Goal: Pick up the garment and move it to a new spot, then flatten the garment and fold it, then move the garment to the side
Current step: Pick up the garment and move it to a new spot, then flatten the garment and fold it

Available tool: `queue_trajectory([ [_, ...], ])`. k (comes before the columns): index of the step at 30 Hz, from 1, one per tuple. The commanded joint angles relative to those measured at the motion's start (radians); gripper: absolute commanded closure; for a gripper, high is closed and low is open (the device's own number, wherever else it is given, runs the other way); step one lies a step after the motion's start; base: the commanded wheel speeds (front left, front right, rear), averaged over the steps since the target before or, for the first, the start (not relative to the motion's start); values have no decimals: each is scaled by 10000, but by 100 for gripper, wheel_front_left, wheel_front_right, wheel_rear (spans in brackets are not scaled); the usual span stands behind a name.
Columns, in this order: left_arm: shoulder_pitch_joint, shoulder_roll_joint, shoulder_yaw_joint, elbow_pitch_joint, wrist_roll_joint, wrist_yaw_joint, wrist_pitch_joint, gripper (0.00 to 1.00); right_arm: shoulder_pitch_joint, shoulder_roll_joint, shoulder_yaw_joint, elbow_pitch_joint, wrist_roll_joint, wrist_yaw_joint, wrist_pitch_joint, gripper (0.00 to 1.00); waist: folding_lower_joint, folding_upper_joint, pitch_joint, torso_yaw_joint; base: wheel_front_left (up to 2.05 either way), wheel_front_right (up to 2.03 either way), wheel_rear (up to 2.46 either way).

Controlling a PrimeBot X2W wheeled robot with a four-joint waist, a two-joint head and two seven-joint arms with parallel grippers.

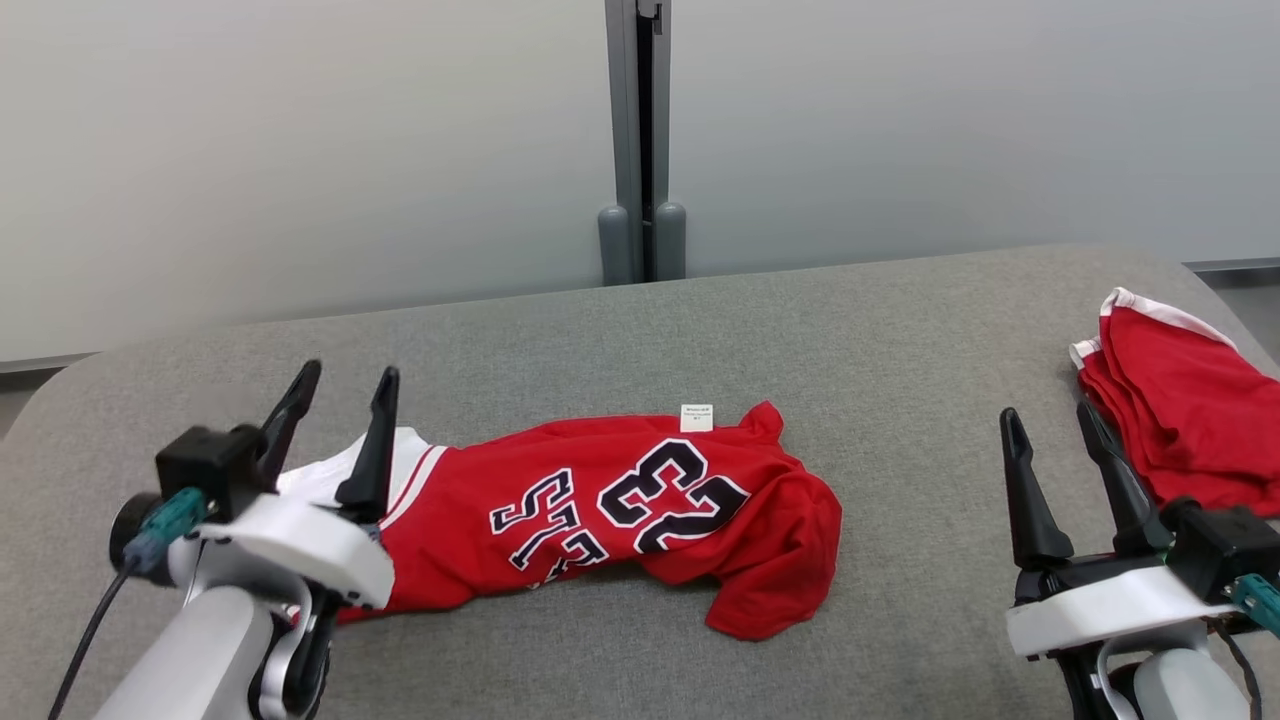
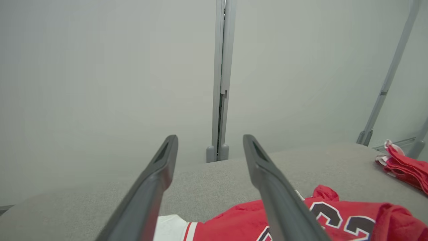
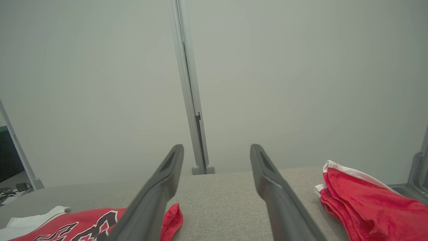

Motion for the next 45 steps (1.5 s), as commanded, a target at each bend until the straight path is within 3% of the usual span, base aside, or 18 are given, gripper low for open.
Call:
queue_trajectory([
  [1,632,245,246,-565,66,366,-111,0,170,-1,-71,-73,46,0,-27,0,0,-1,-68,49,0,0,0],
  [8,3164,640,1302,-2647,185,1520,-289,0,577,150,-252,-217,-18,0,-27,0,0,-1,-228,118,0,0,0],
  [13,4261,239,1914,-3451,209,1707,-303,0,825,134,-344,-281,-10,-1,19,0,0,-1,-258,176,0,0,0],
  [35,4605,-50,2289,-3338,404,1353,-102,0,694,112,-272,-417,22,-1,190,0,0,-1,-209,168,0,0,0],
  [39,4211,97,2340,-3032,-107,1122,678,0,667,-22,-210,-506,-64,0,328,0,0,-1,-84,124,0,0,0],
  [45,3037,935,2476,-1945,-905,759,2939,0,475,-203,-186,-707,-92,0,447,0,0,-1,190,-118,0,0,0],
])
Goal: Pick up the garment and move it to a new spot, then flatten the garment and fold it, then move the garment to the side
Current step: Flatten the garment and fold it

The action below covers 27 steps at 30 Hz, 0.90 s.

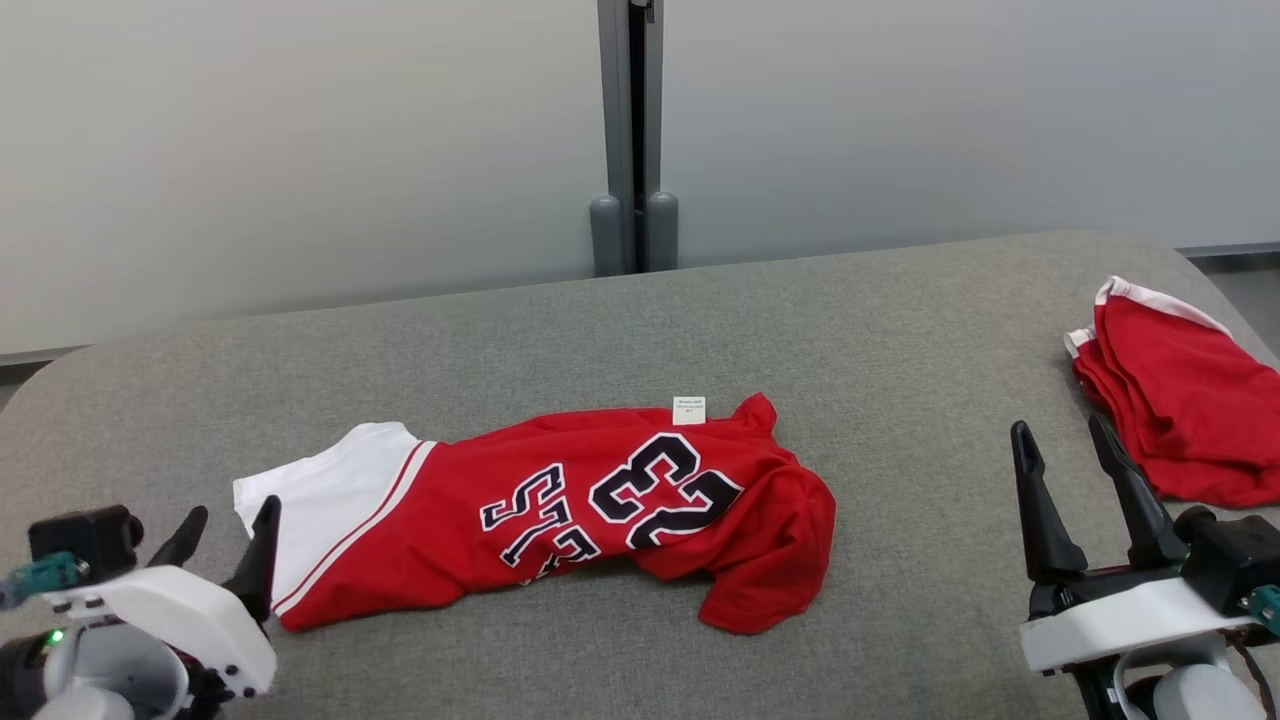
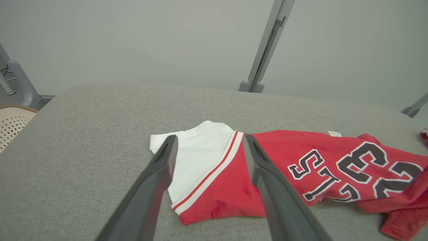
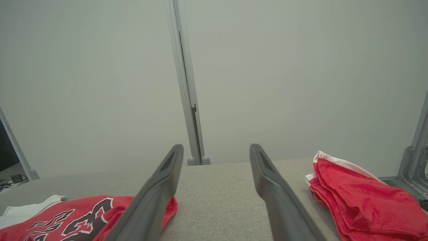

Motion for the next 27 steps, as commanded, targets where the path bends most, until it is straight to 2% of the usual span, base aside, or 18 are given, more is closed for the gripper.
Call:
queue_trajectory([
  [1,-346,251,31,281,-201,-175,412,0,-132,-46,42,-92,-51,0,32,0,0,0,143,-155,0,0,0],
  [7,-1768,1083,319,1963,-1129,-768,2481,0,-374,-59,115,-290,-50,0,123,0,0,0,777,-609,0,0,0],
  [11,-2753,1357,362,3260,-1517,-1162,3372,0,-613,-46,105,-380,-48,-1,57,0,0,0,1395,-892,0,0,0],
  [15,-3525,1426,377,4372,-1871,-1527,4025,0,-973,-16,195,-414,-36,0,-9,0,0,0,1916,-1188,0,0,0],
  [20,-4167,1511,287,5277,-1985,-1770,4575,0,-1209,-30,250,-388,-45,0,-60,0,0,0,2277,-1430,0,0,0],
  [27,-4917,1739,29,6597,-1588,-1740,4741,0,-1394,-24,308,-276,-20,0,-155,0,0,0,2596,-1668,0,0,0],
])
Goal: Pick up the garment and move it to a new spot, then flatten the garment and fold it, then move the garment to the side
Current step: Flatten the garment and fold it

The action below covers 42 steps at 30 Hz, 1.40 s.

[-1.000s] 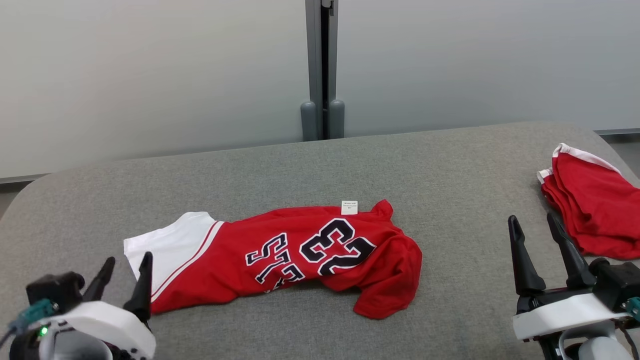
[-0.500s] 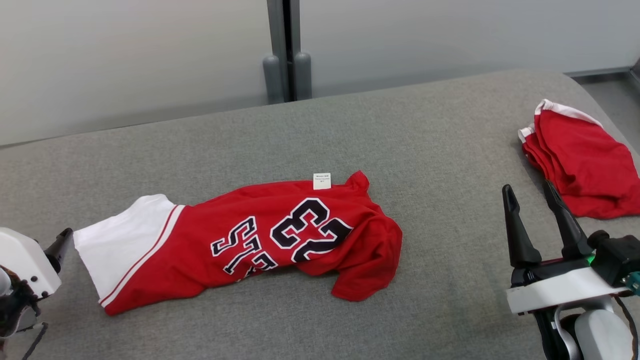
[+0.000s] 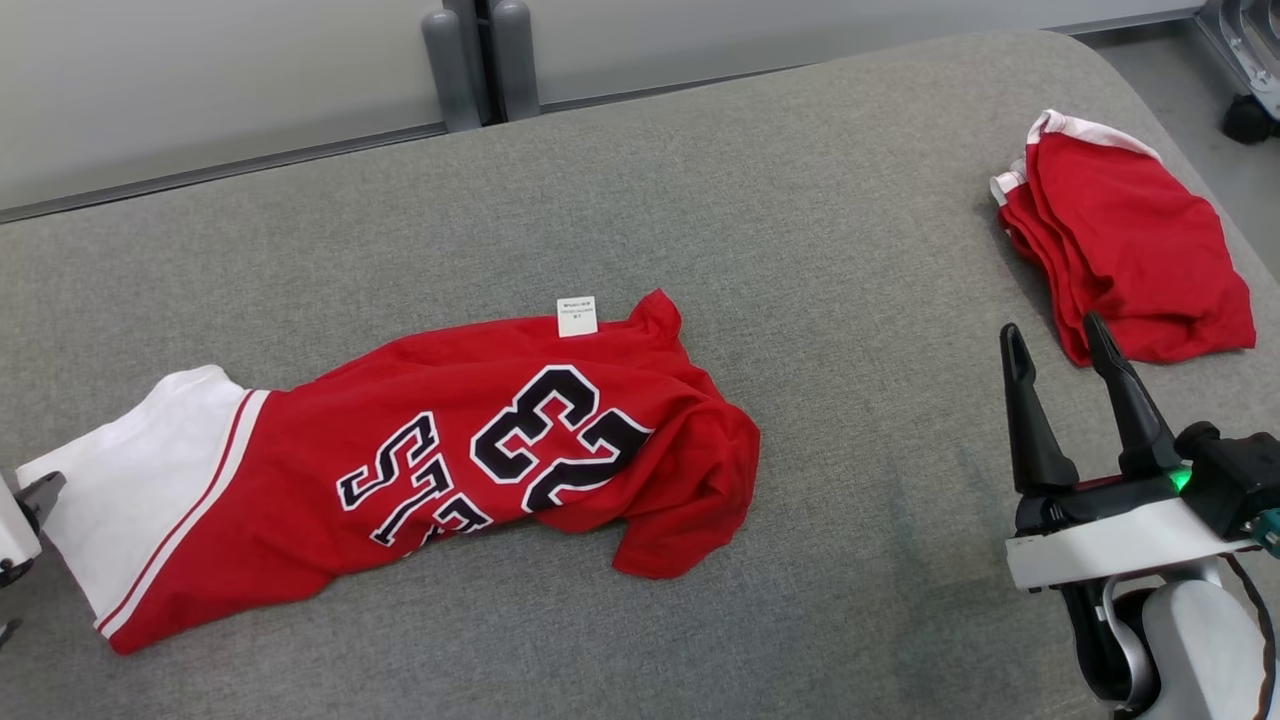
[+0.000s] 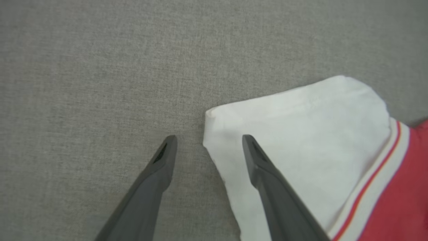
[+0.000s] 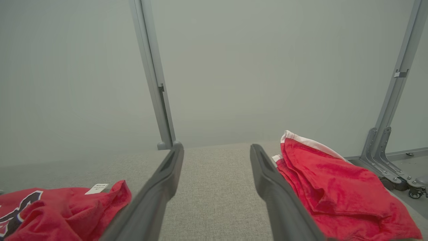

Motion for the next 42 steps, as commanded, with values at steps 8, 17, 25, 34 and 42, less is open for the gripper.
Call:
queue_trajectory([
  [8,-663,-159,-283,720,109,-567,-43,100,-159,-2,-6,191,30,-2,-131,0,0,0,94,71,0,0,0],
  [17,-1099,-299,-580,825,318,-935,-656,100,-143,-15,79,335,37,-2,-183,0,0,0,-92,467,0,0,0],
  [25,-1104,-554,-775,958,295,-1052,-821,30,-117,-75,200,456,100,-2,-167,0,0,0,-298,711,0,0,0],
  [34,-1192,-448,-774,1253,232,-1045,-817,0,-291,-118,297,343,140,-3,-139,0,0,0,113,383,0,0,0],
  [42,-1152,-539,-870,1783,128,-1039,-477,0,-404,-122,268,358,167,-3,-196,0,0,0,294,109,0,0,0],
])
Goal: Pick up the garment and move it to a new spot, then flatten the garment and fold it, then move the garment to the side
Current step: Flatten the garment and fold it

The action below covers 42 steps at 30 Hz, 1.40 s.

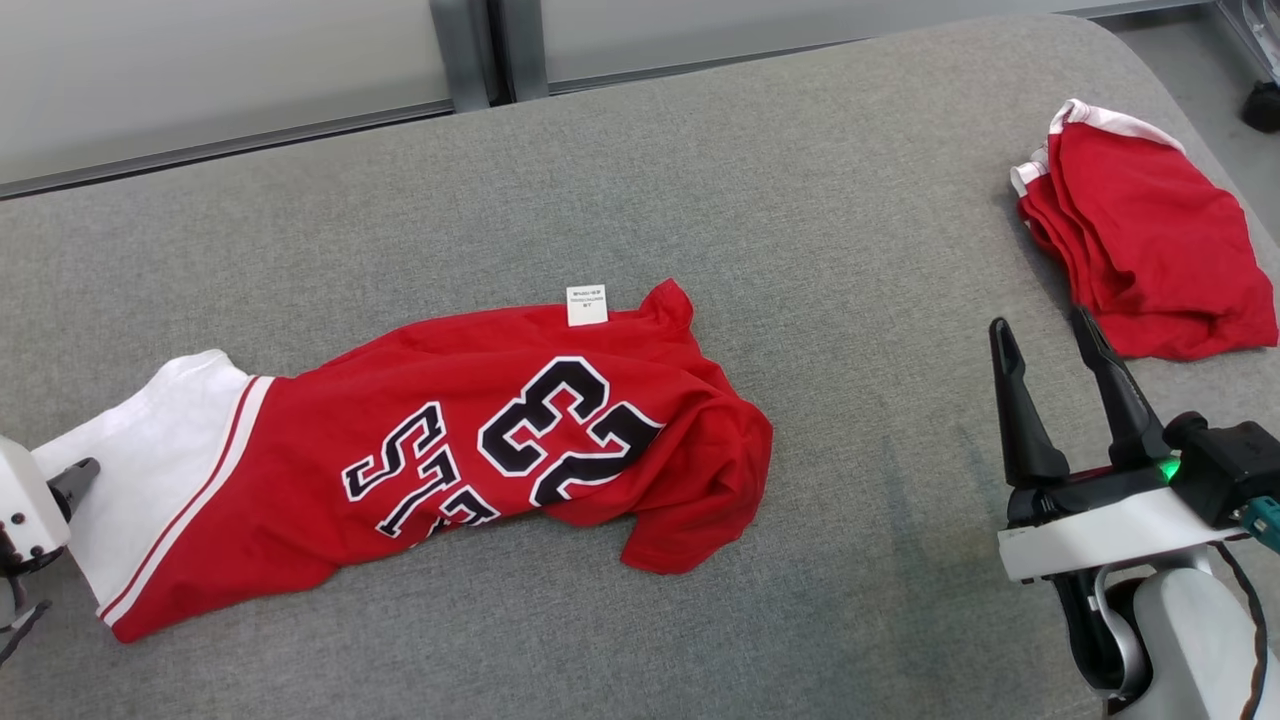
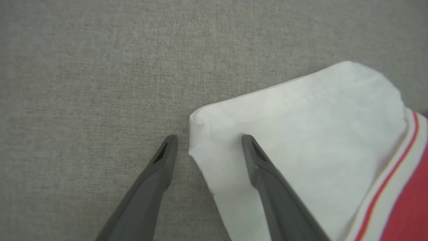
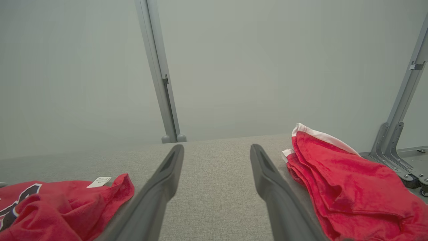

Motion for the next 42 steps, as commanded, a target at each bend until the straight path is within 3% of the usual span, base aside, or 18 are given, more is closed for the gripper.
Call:
queue_trajectory([
  [1,-79,-74,-69,74,-44,-52,119,36,-122,-45,-15,-6,63,-3,-100,0,-1,0,38,-16,0,0,0],
  [2,-110,-73,-75,46,-43,-73,68,61,-114,-36,-37,-6,63,-3,-98,0,-1,0,65,-12,0,0,0],
  [3,-147,-68,-80,10,-41,-89,19,100,-112,-15,-59,-6,56,-3,-92,0,-1,0,92,0,0,0,0],
  [13,-435,-22,-354,-510,-11,-163,-592,100,-23,71,-80,213,-8,-3,-168,0,-1,0,-417,482,0,0,0],
  [18,211,-130,-493,-1717,-1019,-182,-50,100,260,56,-136,403,73,-3,-158,0,-1,0,-1206,840,0,0,0],
  [32,3618,2027,-1436,-7737,-4258,-168,3471,100,1281,74,-508,430,97,-3,36,0,-1,0,-2843,1842,0,0,0],
  [37,4475,2520,-1790,-8637,-4350,-108,4001,100,1452,70,-632,341,48,-2,108,0,-1,0,-2999,2065,0,0,0],
  [42,4980,2757,-2160,-8609,-3540,22,3656,100,1485,57,-588,218,40,-2,231,0,-1,0,-3055,2183,0,0,0],
])
